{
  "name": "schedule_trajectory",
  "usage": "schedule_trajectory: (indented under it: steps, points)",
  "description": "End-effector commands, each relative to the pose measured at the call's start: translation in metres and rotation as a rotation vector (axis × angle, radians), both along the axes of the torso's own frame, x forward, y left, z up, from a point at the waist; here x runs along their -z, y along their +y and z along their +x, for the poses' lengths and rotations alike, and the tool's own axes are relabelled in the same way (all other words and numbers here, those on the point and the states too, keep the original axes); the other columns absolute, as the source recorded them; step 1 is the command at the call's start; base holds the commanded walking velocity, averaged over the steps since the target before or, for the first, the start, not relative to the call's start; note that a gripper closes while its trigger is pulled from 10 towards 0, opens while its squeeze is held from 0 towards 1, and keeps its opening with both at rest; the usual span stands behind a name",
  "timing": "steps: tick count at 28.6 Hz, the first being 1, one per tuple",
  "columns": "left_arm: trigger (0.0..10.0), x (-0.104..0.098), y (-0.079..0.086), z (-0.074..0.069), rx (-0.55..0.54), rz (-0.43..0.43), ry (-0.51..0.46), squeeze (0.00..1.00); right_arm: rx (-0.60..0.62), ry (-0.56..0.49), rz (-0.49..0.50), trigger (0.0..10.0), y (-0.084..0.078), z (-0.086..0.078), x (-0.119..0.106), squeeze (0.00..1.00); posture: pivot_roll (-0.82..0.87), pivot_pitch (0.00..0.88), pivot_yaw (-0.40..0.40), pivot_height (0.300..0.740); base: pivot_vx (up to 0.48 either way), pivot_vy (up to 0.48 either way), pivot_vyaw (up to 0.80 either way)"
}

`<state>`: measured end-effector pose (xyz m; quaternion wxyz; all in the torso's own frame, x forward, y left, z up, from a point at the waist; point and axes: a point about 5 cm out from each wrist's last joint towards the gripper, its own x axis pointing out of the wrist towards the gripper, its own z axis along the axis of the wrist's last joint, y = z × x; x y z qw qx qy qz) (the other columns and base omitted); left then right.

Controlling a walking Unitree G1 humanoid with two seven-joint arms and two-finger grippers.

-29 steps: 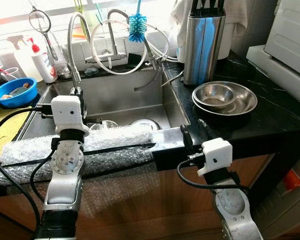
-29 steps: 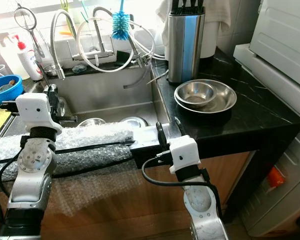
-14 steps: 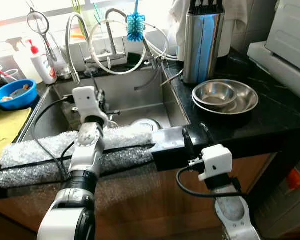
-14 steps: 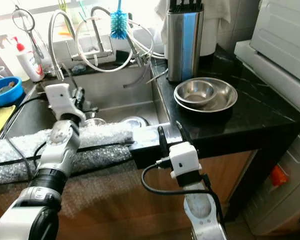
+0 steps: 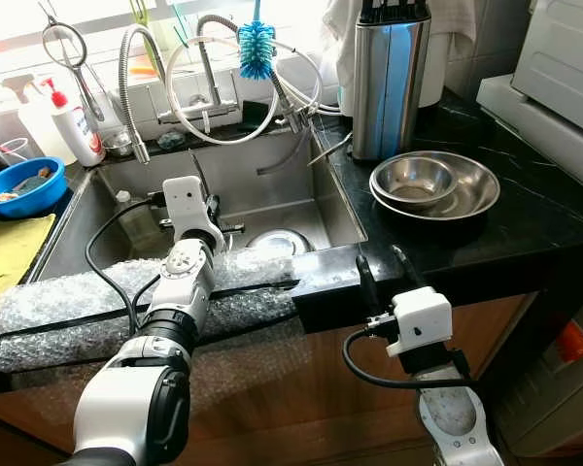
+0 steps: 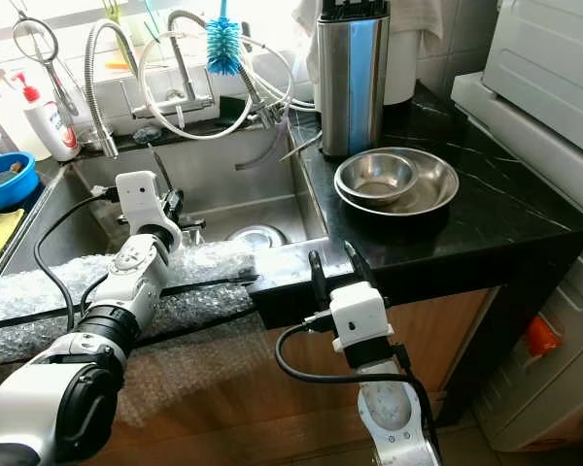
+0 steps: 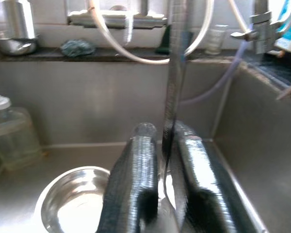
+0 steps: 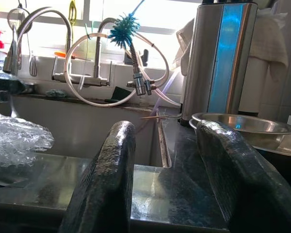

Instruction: Kitchen organization

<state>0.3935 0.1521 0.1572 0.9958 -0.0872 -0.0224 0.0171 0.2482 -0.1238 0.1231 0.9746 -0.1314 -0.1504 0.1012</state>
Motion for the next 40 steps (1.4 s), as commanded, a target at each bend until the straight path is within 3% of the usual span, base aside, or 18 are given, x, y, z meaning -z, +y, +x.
schedule_trajectory:
  steps: [1,16,17,19,21,22,25,27,34,37,40]
  points:
    - [10.0,-0.007,0.007,0.002,-0.019,0.011,-0.022,1.0,-0.019,-0.014,0.001,10.0,0.005,-0.001,-0.003,0.0,-0.16,0.0,0.163,0.74,0.0,0.0,0.0]
    - [10.0,-0.01,0.01,0.004,-0.015,0.02,-0.048,1.0,-0.024,-0.005,-0.004,10.0,0.007,0.0,-0.002,0.0,-0.16,0.0,0.165,0.74,0.0,0.0,0.0]
    - [10.0,-0.018,0.009,0.004,-0.004,0.034,-0.097,0.0,-0.026,-0.004,-0.002,10.0,0.008,0.001,-0.002,0.0,-0.16,0.0,0.166,0.74,0.0,0.0,0.0]
    - [10.0,-0.024,0.009,0.004,0.006,0.043,-0.141,0.0,-0.027,-0.004,-0.002,10.0,0.008,0.001,-0.002,0.0,-0.16,0.0,0.166,0.74,0.0,0.0,0.0]
    - [10.0,-0.041,0.014,0.004,0.014,0.131,-0.23,0.0,-0.026,-0.004,-0.001,10.0,0.008,0.001,-0.002,0.0,-0.16,0.0,0.167,0.74,0.0,0.0,0.0]
    - [10.0,-0.058,0.023,0.003,0.015,0.212,-0.321,0.0,-0.028,-0.004,-0.002,10.0,0.009,0.001,-0.002,0.0,-0.16,0.0,0.169,0.74,0.0,0.0,0.0]
    - [10.0,-0.074,0.04,-0.002,0.004,0.308,-0.398,0.0,-0.031,-0.004,-0.001,10.0,0.009,0.001,-0.002,0.0,-0.15,0.0,0.171,0.74,0.0,0.0,0.0]
    - [10.0,-0.081,0.064,-0.01,-0.026,0.403,-0.434,0.0,-0.034,-0.004,0.001,10.0,0.01,0.001,-0.001,0.0,-0.14,0.0,0.174,0.74,0.0,0.0,0.0]
    - [10.0,-0.071,0.103,-0.038,-0.082,0.535,-0.432,0.0,-0.048,-0.004,0.003,10.0,0.012,0.001,-0.001,0.0,-0.13,0.0,0.176,0.74,0.0,0.0,0.0]
    - [10.0,-0.055,0.121,-0.064,-0.132,0.564,-0.397,0.0,-0.052,-0.006,0.002,10.0,0.012,0.0,-0.001,0.0,-0.14,0.0,0.18,0.74,0.0,0.0,0.0]
    - [10.0,-0.042,0.128,-0.086,-0.154,0.585,-0.367,0.0,-0.05,-0.005,0.004,10.0,0.011,-0.001,-0.001,0.0,-0.14,0.0,0.179,0.74,0.0,0.0,0.0]
